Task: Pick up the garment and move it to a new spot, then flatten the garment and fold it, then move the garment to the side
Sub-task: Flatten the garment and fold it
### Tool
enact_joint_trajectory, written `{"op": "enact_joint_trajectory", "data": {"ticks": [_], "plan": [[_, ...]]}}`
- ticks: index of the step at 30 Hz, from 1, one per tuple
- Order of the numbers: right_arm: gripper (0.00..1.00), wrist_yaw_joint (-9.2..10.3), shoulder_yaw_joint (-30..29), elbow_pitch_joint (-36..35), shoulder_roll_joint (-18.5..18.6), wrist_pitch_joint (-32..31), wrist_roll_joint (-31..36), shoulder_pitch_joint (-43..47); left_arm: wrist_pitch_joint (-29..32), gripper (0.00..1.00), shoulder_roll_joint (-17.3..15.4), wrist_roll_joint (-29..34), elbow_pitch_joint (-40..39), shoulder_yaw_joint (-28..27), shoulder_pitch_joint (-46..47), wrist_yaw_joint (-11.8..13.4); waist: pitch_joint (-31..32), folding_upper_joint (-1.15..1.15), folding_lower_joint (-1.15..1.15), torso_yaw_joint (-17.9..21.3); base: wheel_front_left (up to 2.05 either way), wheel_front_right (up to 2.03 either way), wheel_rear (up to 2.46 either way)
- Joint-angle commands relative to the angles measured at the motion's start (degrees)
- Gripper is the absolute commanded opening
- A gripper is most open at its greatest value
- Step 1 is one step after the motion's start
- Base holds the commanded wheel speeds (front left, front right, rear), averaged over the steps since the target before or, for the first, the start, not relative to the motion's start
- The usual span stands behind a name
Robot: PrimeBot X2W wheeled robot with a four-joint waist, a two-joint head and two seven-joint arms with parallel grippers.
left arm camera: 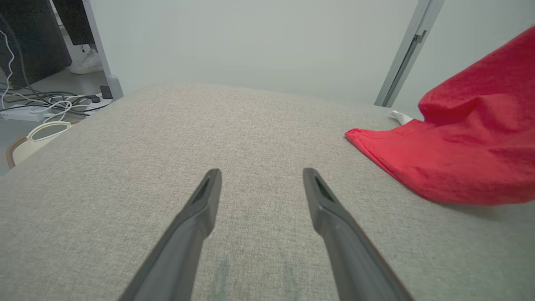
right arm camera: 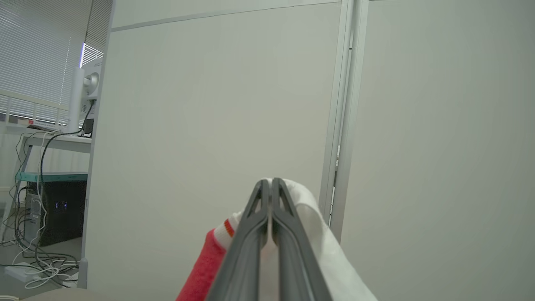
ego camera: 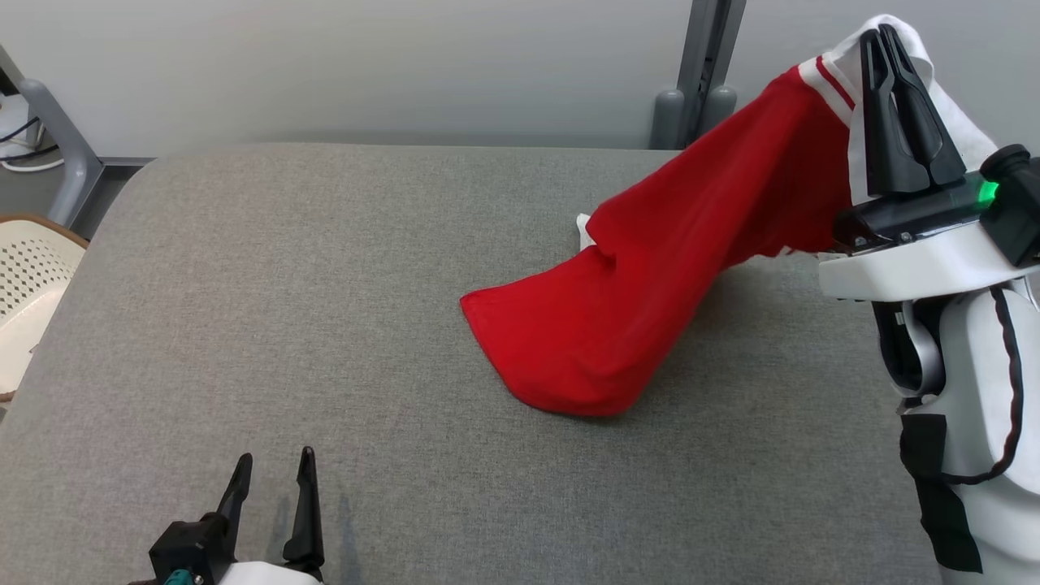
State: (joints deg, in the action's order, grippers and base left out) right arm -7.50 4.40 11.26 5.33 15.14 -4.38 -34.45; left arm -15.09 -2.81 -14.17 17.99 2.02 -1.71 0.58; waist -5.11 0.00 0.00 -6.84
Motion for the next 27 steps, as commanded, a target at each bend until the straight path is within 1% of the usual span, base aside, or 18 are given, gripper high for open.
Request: {"op": "enact_joint_trajectory", "data": {"ticks": [1, 5, 9, 12, 14, 16, 18, 19, 21, 23, 24, 25, 26, 27], "plan": [[0.0, 0.02, 0.5, -1.19, -0.27, -0.03, -1.37, -0.89, -0.07, 1.0, -0.2, -0.09, -0.09, -0.22, -0.11, 0.2, -0.3, 0.0, 0.0, 0.03, 0.0, 0.0, 0.0], [0.0, 0.01, 2.74, -3.09, -1.16, -0.03, -3.8, -3.48, -0.07, 1.0, -0.21, -0.24, 0.14, -0.23, 0.5, -0.07, -1.33, 0.0, 0.0, 0.18, 0.0, 0.0, 0.0], [0.0, 0.01, 5.19, -3.97, -2.05, -0.03, -6.68, -8.05, -0.08, 1.0, -0.21, -0.65, 0.23, 0.7, 1.58, 0.07, -2.4, 0.0, 0.0, -0.39, 0.0, 0.0, 0.0], [0.0, 0.01, 4.8, -4.42, -2.23, -0.03, -8.3, -11.5, -0.07, 1.0, -0.21, -0.92, 0.39, 1.7, 2.37, 0.33, -2.98, 0.0, 0.0, -1.5, 0.0, 0.0, 0.0], [0.0, 0.01, 3.96, -3.24, -2.29, -0.03, -7.41, -13.4, -0.07, 1.0, -0.22, -1.31, 0.45, 2.12, 2.63, 0.54, -3.37, 0.0, 0.0, -2.43, 0.0, 0.0, 0.0], [0.0, 0.01, 2.68, 0.24, -2.29, -0.04, -5.98, -14.4, -0.07, 1.0, -0.21, -1.63, 0.65, 2.47, 2.75, 0.75, -3.94, 0.0, 0.0, -3.4, 0.0, 0.0, 0.0], [0.0, 0.01, 1.29, 5.35, -2.29, -0.03, -3.24, -15.09, -0.07, 1.0, -0.21, -1.99, 0.7, 2.82, 3.17, 0.85, -4.63, 0.0, 0.0, -4.32, 0.0, 0.0, 0.0], [0.0, 0.01, 1.29, 5.35, -2.29, -0.03, -3.24, -15.09, -0.07, 1.0, -0.21, -1.99, 0.7, 2.82, 3.17, 0.85, -4.63, 0.0, 0.0, -4.32, 0.0, 0.0, 0.0], [0.0, 0.01, 0.12, 10.73, -1.77, -0.02, -0.11, -14.97, -0.07, 1.0, -0.21, -2.18, 0.68, 3.23, 3.39, 0.91, -5.24, 0.0, 0.0, -5.18, 0.0, 0.0, 0.0], [0.0, 0.02, -1.79, 16.52, -1.33, -0.04, 1.46, -13.78, -0.07, 1.0, -0.22, -2.43, 0.54, 3.27, 3.32, 1.09, -5.61, 0.0, 0.0, -5.56, 0.0, 0.0, 0.0], [0.31, 0.02, -2.75, 19.13, -1.08, -0.03, 2.42, -13.27, -0.07, 1.0, -0.21, -2.49, 0.48, 3.23, 3.21, 1.05, -5.73, 0.0, 0.0, -5.6, 0.0, 0.0, 0.0], [0.58, 0.02, -3.83, 20.43, -1.17, -0.02, 2.65, -13.37, -0.07, 1.0, -0.19, -2.53, 0.36, 3.16, 3.15, 1.12, -5.87, 0.0, 0.0, -5.57, 0.0, 0.0, 0.0], [1.0, 0.0, -4.27, 21.65, -0.97, -0.02, 3.6, -13.12, -0.07, 1.0, -0.19, -2.46, 0.36, 3.07, 3.05, 1.12, -5.97, 0.0, 0.0, -5.43, 0.0, 0.0, 0.0], [1.0, 0.0, -5.02, 22.36, -1.1, -0.02, 3.56, -12.68, -0.08, 1.0, -0.21, -2.38, 0.32, 2.89, 2.94, 1.21, -6.05, 0.0, 0.0, -5.17, 0.0, 0.0, 0.0]]}}
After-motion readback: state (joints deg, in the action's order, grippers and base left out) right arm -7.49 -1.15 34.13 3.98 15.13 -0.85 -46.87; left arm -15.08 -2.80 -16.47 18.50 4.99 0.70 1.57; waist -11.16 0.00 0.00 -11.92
